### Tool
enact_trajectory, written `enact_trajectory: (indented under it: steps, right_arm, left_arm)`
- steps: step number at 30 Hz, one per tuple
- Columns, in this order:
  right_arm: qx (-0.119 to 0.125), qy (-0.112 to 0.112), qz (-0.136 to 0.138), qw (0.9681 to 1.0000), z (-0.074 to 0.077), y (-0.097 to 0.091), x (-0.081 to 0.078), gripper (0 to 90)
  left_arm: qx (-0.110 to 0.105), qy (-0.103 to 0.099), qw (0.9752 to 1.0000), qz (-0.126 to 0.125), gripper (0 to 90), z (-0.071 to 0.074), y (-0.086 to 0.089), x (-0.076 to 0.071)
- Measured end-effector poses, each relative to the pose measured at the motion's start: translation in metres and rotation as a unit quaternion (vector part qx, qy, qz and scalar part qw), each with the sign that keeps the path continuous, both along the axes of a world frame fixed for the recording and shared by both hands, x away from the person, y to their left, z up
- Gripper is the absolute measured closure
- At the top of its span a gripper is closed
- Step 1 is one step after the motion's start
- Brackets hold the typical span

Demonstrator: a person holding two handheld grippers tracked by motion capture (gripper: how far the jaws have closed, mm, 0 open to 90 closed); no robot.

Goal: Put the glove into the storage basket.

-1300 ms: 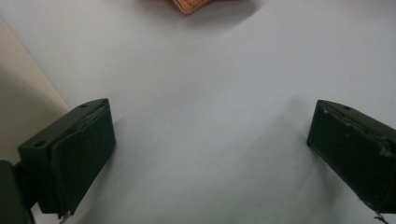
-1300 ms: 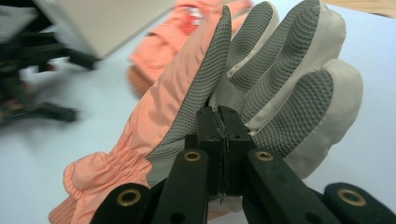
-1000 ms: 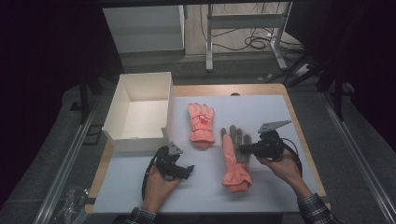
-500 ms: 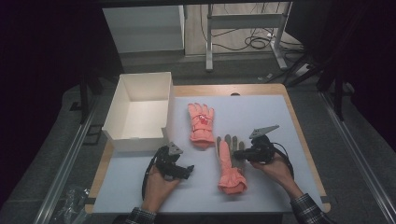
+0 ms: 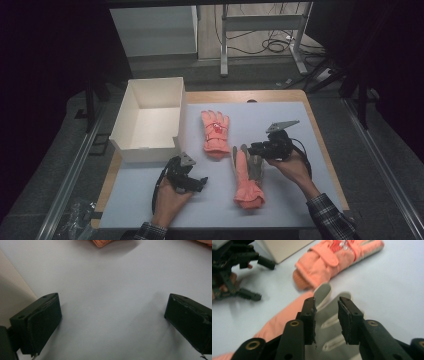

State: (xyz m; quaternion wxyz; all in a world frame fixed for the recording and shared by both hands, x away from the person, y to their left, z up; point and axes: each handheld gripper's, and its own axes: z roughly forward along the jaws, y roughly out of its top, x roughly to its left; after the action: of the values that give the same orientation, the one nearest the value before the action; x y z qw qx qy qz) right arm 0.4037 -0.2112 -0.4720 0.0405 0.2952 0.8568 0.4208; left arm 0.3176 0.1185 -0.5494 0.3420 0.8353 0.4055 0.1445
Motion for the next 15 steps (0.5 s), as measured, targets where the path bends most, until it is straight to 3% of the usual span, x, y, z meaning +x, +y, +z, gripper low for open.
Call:
enact_trajectory:
  steps: [15]
  right_arm:
    - [-0.014,-0.036,0.001,0.9992,0.009,0.046,0.033,57.1]
  left_arm:
    - [0.002,0.0,1.0,-0.002,1.1,0.0,0.0,0.0]
